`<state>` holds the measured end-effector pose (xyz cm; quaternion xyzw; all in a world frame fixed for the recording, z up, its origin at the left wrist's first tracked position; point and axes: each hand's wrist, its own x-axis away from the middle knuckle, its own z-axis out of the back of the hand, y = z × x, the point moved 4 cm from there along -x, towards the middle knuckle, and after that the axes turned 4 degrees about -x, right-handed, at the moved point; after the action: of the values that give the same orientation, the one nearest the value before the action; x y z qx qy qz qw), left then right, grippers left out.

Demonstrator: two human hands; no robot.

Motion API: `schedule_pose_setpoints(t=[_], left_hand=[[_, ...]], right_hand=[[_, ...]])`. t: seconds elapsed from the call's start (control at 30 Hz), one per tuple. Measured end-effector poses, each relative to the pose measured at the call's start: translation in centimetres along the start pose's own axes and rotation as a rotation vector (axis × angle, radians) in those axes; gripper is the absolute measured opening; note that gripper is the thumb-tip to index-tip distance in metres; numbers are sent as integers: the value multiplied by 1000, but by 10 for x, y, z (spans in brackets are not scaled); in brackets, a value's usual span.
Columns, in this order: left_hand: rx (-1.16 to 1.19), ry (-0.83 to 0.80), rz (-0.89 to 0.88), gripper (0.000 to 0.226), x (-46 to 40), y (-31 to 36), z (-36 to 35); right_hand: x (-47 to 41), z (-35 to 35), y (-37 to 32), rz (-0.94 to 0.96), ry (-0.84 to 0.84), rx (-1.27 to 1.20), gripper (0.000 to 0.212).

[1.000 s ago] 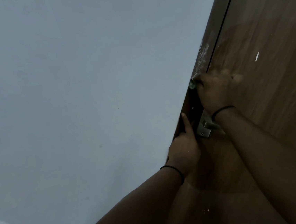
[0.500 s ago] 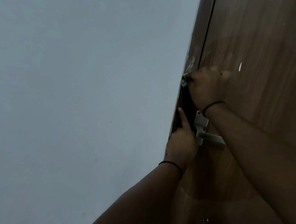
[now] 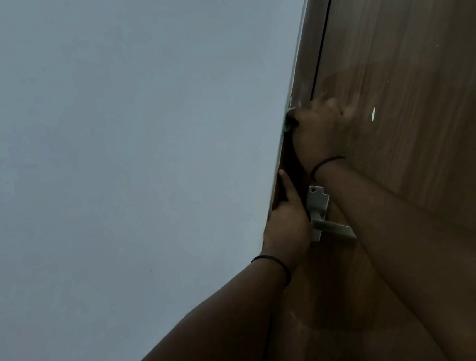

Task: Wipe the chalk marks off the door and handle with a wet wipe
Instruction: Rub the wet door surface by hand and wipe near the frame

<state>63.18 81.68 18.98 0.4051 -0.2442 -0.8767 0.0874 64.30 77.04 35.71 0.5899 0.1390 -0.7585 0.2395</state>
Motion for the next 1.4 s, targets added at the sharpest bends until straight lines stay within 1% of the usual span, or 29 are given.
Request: schedule_pose_setpoints(t=[0.07,0.17,0.23,0.37,0.43,0.5,0.57,0.63,0.67,0.73,0.8,0.87,0.9,0.97,1.1,1.17,1.27,1.33,1.4], left_hand=[[15,18,17,94,-3,1,3],[30,2,15,93,-4,6,7],[10,11,13,96,-6,8,10],[-8,34,13,99,-15,14,17],[7,38,18,99,-17,15,17],[26,48,21,97,-17,13,15],[31,49,21,95,-14,11,12],[30,32,8,96,-11,9,10],[23,28,6,99,-9,8,9],[10,16,18,105,-10,8,8],[19,12,43,107,-14,9,8],[34,22,52,108,-15,10,9],[41,24,47,110,-15,10,9],[48,17,34,113,-13,10,9],[36,-8,14,112,-11,8,8],[37,-3,7,106,-9,10,10],[59,21,13,100,-11,14,17],[72,35,19,100,-13,16,21],[88,41,15,100,-13,18,25]], right_hand=[[20,1,0,57,-24,-42,29],[41,4,12,162,-56,-1,27],[21,6,21,154,-55,14,31],[-43,13,17,58,84,-18,34],[-50,8,6,75,59,-49,35],[-33,3,1,105,61,-99,29],[0,1,5,196,46,-154,22],[29,-1,11,330,-57,-125,19],[31,-2,17,364,-90,-100,19],[5,1,26,328,-79,-65,26],[-37,3,25,214,-29,-80,34],[-66,8,15,129,6,-196,32],[-71,9,9,117,7,-224,30],[-59,8,2,131,-18,-241,27],[-8,10,19,299,-129,-168,22],[-14,19,38,272,-103,-173,24],[-51,23,50,127,-23,-218,28],[-59,22,26,140,-66,-259,28],[-45,14,4,212,-87,-260,22]])
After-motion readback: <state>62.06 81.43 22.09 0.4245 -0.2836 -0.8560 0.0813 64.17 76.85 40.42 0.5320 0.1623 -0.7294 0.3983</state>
